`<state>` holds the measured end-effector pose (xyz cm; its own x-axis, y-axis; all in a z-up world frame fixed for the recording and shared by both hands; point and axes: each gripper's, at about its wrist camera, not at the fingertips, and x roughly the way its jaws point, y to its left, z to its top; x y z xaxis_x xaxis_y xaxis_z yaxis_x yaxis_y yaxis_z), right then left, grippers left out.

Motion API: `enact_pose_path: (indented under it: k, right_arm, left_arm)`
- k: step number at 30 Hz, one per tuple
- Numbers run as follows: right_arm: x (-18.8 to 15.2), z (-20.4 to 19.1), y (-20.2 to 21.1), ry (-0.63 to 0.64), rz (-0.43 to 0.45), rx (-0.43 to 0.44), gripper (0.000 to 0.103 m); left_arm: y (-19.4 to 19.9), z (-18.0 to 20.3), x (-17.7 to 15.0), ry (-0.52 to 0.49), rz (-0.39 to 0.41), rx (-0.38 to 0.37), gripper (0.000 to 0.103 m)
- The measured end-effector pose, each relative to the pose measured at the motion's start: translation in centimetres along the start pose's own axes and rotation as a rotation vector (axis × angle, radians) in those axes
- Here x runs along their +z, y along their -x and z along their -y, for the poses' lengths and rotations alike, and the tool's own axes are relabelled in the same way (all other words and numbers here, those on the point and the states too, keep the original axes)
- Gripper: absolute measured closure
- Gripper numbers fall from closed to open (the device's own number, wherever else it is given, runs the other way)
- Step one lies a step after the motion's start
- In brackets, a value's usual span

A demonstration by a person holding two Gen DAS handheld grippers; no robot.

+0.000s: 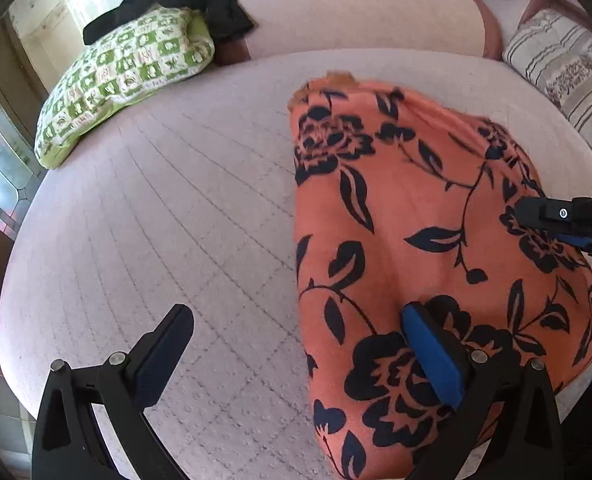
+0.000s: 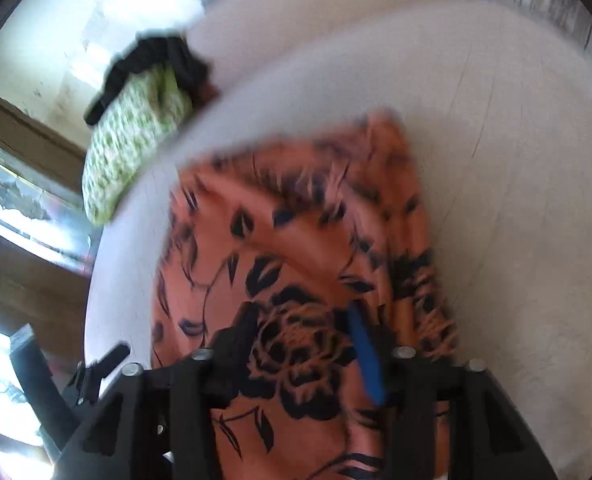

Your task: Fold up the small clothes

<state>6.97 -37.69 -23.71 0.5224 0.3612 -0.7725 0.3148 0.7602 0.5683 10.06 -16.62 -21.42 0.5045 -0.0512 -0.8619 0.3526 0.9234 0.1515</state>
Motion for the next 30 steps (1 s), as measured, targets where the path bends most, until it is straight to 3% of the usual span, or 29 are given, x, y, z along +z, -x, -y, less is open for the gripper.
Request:
enact_pose_path:
  k: [2,6,11,13,16,21,24,30]
  right_arm:
    - [-0.1,-0.7,1.1,0.023,0.023,-0.001,0.049]
    - [-1.2,-0.5,2.9,0.009,0.081,0.025,0.049]
    - [-3.7,0.2,6.0,0.0,0.136,0.045,0.049]
    - [-4.3,0.1,5.6,-0.012,0.114,0.048,0.049]
    - [-4.5,0.5,3.1,-0.011,0.013,0.019,0.049]
    - [-4.7,0.0,3.0,0.018,0.013,0.022,0.037]
    - [-4.6,-0.2,3.0,0.026,0.01,0.021,0.036]
    - [-4.2,0.0,2.8,0.002,0.007,0.042,0.036]
  left_arm:
    - [1.3,0.1,0.3,-0.003,-0.025,-0.006,0.0]
    - [3.8,-0.7,0.3,-0.017,0.06,0.048,0.0]
    - [5.1,-1.5,-0.4,0.036,0.086,0.025,0.0]
    - [4.7,-1.3,-1.0,0.027,0.08,0.028,0.0]
    - [2.3,-0.4,-1.9,-0.011,0.014,0.04,0.0]
    - [2.0,0.2,-2.9,-0.007,0.068,0.069,0.0]
    - [2.1,0.7,-2.9,-0.039,0.072,0.084,0.0]
    - [1.8,0.5,-3.1,-0.009,0.083,0.072,0.0]
